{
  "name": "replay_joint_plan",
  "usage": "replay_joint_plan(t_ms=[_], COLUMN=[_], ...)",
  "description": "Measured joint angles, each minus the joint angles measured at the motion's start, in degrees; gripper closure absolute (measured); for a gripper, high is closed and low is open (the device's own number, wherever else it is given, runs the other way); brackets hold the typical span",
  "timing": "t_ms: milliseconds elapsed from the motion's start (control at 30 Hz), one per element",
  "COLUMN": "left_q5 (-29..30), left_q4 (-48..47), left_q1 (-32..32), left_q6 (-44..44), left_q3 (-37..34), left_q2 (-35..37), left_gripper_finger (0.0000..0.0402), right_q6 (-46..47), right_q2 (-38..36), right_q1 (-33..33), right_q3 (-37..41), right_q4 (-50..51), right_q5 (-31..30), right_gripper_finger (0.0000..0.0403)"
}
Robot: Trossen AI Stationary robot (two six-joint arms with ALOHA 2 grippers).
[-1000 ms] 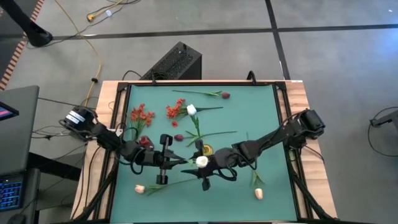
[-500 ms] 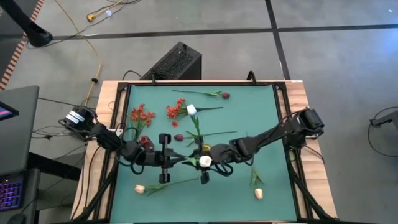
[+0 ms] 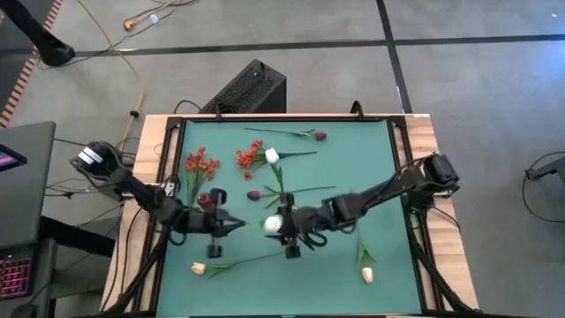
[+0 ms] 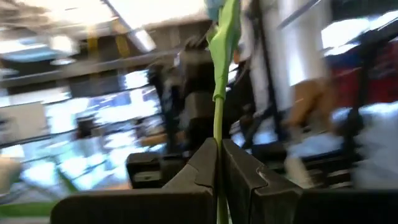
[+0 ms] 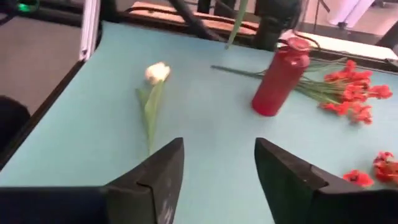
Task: Sort flowers into vase by color
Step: Put the white flower into the yellow vase
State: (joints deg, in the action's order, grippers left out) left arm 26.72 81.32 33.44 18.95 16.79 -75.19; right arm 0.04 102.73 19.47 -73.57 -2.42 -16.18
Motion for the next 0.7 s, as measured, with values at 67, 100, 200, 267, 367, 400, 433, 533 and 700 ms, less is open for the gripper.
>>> replay_joint_plan(t_ms=[67,100,200,267,367,400,433,533,700], left_q5=[-1.7,-3.0,-8.0,-11.2,-14.1,-14.4,-14.5,-14.3,-12.5], left_q4=[5.9,8.5,7.8,8.6,7.8,7.7,7.8,8.1,8.0], left_q1=[1.1,1.3,1.4,1.4,1.7,1.9,2.0,2.3,2.0], left_q6=[-2.4,-3.9,-6.2,-7.6,-6.9,-6.8,-6.6,-5.9,-5.4], left_q3=[-2.3,-3.0,-3.0,-1.5,1.2,2.1,2.7,4.6,6.8], left_q2=[1.3,1.7,2.8,1.8,-0.3,-1.3,-2.3,-5.4,-8.7], left_gripper_finger=[0.0401,0.0401,0.0401,0.0401,0.0401,0.0401,0.0401,0.0401,0.0401], right_q6=[0.0,-1.0,-2.9,-2.7,-2.2,-1.3,-0.4,-0.2,-1.9], right_q2=[1.0,1.1,1.1,1.2,1.7,2.4,2.8,3.7,4.6], right_q1=[2.1,3.4,6.2,7.2,7.3,6.9,6.4,6.1,6.0], right_q3=[-0.1,0.0,0.0,-0.1,0.0,0.0,0.0,0.0,0.0], right_q4=[-4.7,-5.8,-11.8,-14.2,-15.1,-15.5,-16.8,-19.5,-23.2], right_q5=[-5.4,-7.8,-11.8,-11.9,-11.4,-11.2,-11.1,-11.0,-10.6], right_gripper_finger=[0.017,0.017,0.0177,0.0181,0.0185,0.0186,0.0186,0.0186,0.0186])
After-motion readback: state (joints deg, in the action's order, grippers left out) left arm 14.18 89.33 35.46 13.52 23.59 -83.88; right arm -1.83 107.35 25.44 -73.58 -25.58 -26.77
